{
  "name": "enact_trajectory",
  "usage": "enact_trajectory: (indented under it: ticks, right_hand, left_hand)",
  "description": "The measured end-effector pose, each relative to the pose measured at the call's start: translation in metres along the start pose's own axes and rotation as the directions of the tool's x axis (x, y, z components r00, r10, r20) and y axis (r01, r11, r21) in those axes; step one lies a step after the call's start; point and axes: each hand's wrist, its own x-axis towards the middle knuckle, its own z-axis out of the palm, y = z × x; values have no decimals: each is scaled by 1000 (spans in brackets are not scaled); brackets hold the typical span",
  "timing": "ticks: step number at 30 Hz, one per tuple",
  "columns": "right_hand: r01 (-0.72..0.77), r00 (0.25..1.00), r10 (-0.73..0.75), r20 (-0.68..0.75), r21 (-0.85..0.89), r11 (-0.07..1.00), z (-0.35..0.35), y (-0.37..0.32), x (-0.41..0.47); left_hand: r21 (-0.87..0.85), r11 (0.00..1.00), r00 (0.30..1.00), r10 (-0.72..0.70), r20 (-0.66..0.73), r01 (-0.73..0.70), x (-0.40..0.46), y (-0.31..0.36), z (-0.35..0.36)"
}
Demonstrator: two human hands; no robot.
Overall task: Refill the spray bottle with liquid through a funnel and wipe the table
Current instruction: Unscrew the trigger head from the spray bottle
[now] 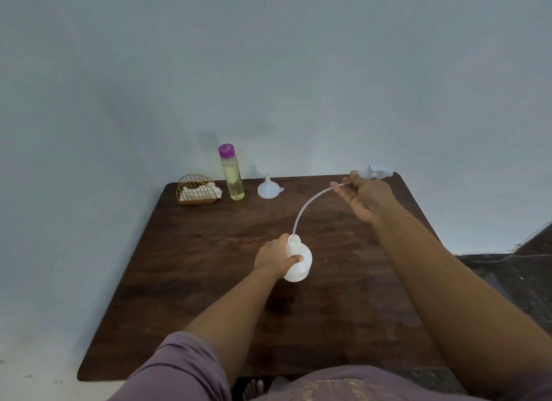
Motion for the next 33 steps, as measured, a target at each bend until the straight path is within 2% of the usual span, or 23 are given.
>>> enact_trajectory:
  ticks: [8,14,33]
  right_hand:
    - [-94,994,94,-49,-12,995,-8,-13,-2]
    - [-107,993,105,-48,-54,993,-16,-23,-1]
    - [-172,984,174,-32,50,984,-28,-26,-6]
  left_hand:
    - [46,997,997,57,-57,-55,-3,-1,-1]
    - [-50,989,973,127,-191,-138,-6,-3,-3]
    - [-100,979,959,147,-243,-175,-11,-2,-10]
